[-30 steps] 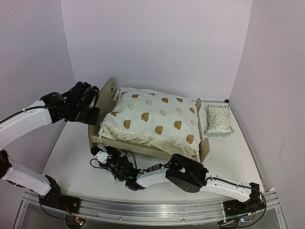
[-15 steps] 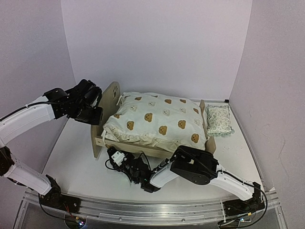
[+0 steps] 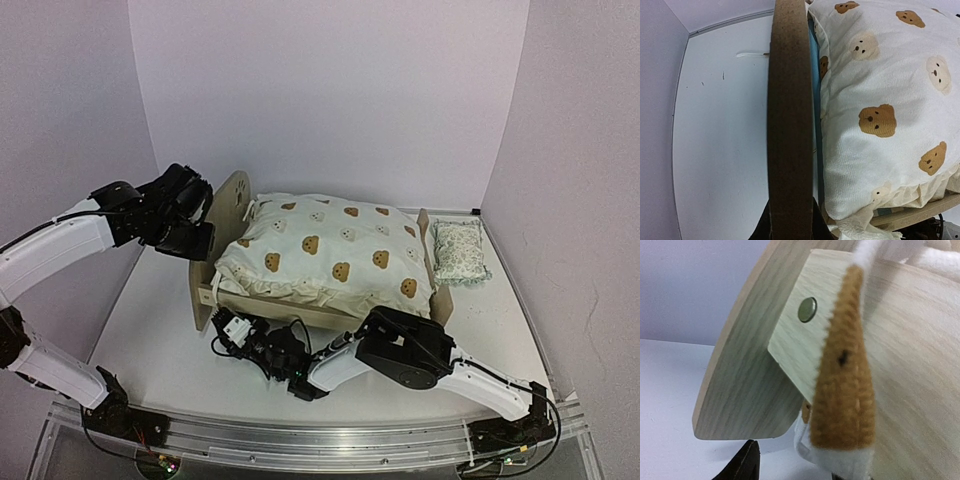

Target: Set up the pet bed

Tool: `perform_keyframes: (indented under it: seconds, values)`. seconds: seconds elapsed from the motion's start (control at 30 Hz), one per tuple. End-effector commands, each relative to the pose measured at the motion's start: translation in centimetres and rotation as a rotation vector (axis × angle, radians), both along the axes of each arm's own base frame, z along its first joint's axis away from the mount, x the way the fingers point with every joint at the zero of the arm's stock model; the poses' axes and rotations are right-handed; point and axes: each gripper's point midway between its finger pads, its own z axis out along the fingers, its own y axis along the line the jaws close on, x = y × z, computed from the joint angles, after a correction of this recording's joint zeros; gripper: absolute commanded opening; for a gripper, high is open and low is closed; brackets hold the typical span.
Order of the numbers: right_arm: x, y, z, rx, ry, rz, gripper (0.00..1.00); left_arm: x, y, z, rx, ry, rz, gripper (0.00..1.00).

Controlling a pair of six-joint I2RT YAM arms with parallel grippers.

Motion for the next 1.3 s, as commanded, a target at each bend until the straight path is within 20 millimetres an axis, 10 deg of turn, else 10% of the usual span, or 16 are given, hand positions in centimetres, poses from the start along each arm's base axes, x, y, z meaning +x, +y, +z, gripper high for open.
perform_keyframes:
  seconds: [0.0, 0.6, 0.93, 1.27]
  values:
    - [0.8, 0.6, 2.0, 0.087, -0.018, 0.085, 0.5, 1.1, -2.5, 7.5, -0.199, -0.173, -0.04, 0.0]
    - [1.6, 0.9, 0.9, 0.085, 0.036, 0.227, 0.69, 1.1, -3.4, 7.1, -0.22, -0.15, -0.067, 0.0]
    - [0.8, 1.3, 0.7, 0.06, 0.05, 0.351, 0.52, 1.0, -3.6, 6.8, -0.223, -0.143, -0.082, 0.0]
    - [4.8, 0.5, 1.0, 0.084, -0.006, 0.119, 0.52, 0.9, -3.5, 6.8, -0.222, -0.142, -0.081, 0.0]
